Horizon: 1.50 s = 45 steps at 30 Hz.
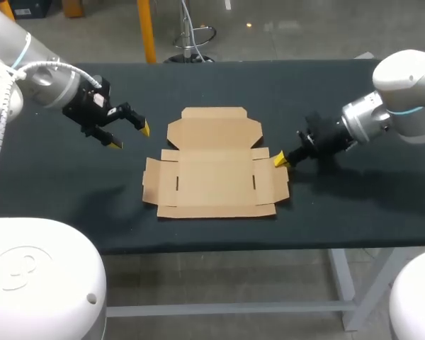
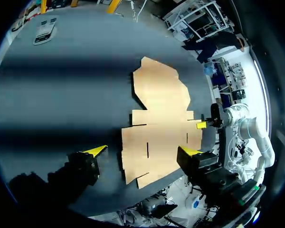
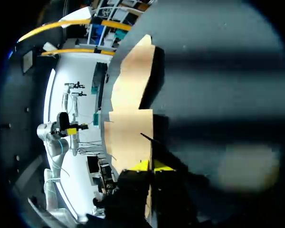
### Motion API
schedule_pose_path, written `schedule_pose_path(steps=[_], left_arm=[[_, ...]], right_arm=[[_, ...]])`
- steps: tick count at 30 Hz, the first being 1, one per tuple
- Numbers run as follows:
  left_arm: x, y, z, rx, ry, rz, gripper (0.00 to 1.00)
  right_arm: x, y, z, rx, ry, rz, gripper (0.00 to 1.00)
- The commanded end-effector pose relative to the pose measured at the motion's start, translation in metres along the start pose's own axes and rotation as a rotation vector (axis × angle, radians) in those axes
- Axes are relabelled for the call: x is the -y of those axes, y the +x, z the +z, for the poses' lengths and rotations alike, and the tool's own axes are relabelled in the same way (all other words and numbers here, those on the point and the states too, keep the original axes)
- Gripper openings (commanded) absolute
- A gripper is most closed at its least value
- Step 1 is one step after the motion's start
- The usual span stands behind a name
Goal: Assemble the packaging by folding the flat box into shape, placing the metal phone stand inside, and closing the box properly
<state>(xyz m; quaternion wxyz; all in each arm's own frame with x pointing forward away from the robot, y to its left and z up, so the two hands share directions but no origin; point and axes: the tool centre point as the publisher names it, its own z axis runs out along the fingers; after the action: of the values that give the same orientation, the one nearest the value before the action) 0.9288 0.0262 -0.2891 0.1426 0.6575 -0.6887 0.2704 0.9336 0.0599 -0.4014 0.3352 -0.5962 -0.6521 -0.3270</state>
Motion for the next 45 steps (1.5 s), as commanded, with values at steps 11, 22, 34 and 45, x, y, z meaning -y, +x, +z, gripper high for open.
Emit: schedule_pose_path(steps=[11, 22, 34, 45], left_arm=[[0.000, -0.003, 0.001, -0.001, -0.007, -0.007, 1.00], [0.002, -0.002, 0.001, 0.000, -0.008, -0.006, 1.00], [0.001, 0.003, -0.003, 0.051, 0.045, 0.004, 1.00], [0.006, -0.007, 0.001, 0.068, 0.057, -0.006, 0.30]], right_arm=[[-0.002, -0.001, 0.001, -0.010, 0.034, -0.004, 0.00], [-0.003, 0.001, -0.001, -0.015, 0.068, -0.014, 1.00], [-0.005, 0.004, -0.066, 0.042, 0.001, -0.073, 1.00], [-0.033, 0.011, -0.123, 0.142, -0.071, -0.186, 1.00]])
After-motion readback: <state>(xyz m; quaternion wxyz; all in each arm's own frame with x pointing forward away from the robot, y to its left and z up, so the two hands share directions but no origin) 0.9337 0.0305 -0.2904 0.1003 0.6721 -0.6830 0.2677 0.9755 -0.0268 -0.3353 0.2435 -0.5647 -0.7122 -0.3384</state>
